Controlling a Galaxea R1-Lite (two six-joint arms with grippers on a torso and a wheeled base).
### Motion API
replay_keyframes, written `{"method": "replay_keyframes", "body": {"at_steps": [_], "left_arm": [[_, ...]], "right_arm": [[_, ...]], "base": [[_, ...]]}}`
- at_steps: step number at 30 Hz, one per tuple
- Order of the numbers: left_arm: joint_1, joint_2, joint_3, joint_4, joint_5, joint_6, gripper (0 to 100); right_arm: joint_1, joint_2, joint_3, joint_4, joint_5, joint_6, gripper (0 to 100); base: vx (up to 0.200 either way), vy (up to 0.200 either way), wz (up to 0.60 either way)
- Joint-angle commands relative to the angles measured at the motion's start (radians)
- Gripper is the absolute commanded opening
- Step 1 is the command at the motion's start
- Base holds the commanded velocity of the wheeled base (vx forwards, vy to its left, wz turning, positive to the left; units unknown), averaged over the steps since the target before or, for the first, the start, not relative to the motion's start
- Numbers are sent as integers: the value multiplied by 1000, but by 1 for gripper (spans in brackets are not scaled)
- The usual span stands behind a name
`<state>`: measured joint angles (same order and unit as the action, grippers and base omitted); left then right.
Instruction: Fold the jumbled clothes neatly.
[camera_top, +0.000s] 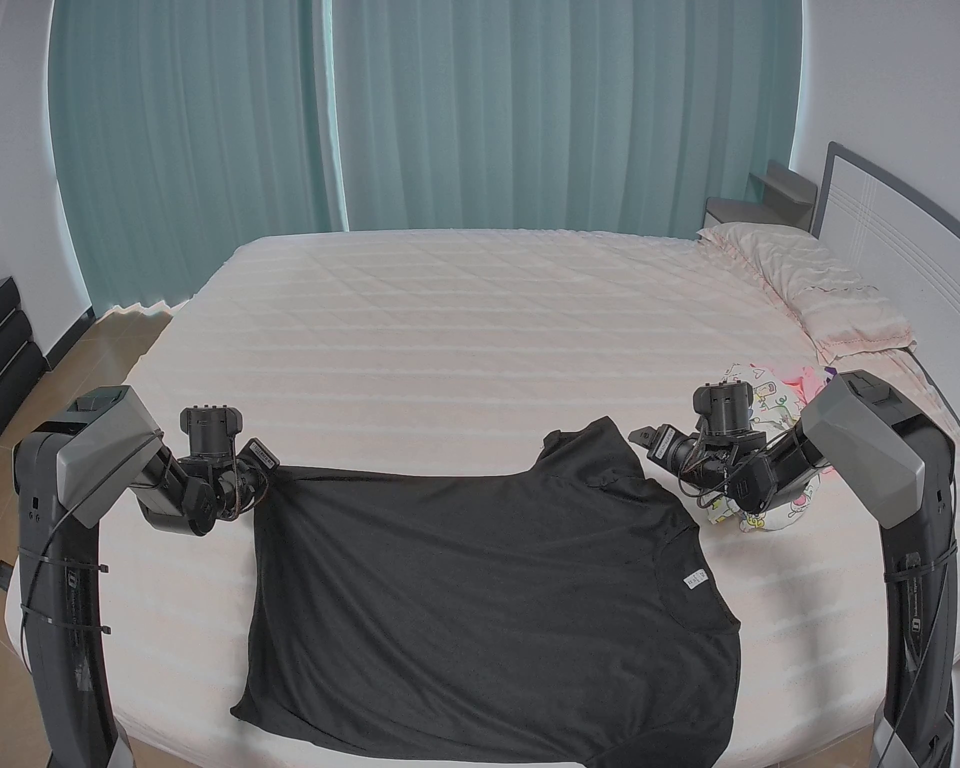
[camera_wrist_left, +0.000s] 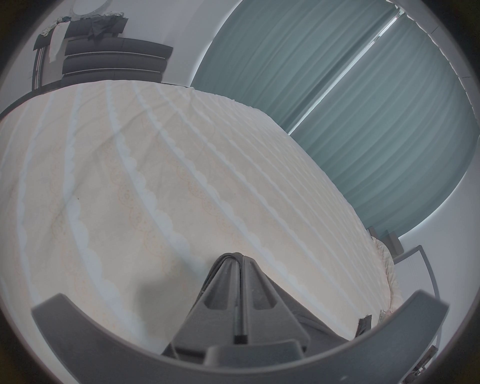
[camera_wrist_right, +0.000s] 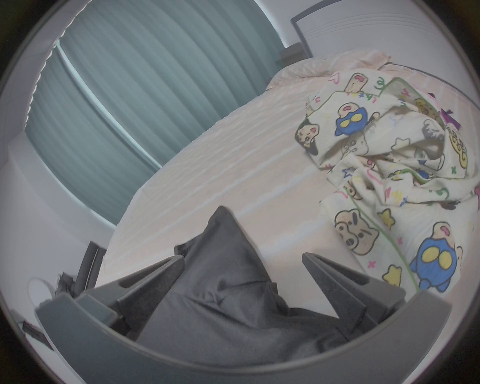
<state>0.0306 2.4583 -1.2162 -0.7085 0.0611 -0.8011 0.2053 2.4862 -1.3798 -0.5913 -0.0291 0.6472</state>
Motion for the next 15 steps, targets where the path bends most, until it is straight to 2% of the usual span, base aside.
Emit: {"method": "replay_keyframes", "body": {"at_steps": [1, 5, 15], "left_arm": [[0, 36, -25, 0, 0, -1, 0], [0, 34, -20, 1, 0, -1, 0], [0, 31, -11, 35, 0, -4, 0]], "right_arm": [[0, 16, 13, -1, 29, -21, 100], [2, 45, -10, -1, 54, -35, 100], [9, 151, -143, 11, 48, -47, 100]], "base": [[0, 0, 0], [0, 0, 0], [0, 0, 0]]}}
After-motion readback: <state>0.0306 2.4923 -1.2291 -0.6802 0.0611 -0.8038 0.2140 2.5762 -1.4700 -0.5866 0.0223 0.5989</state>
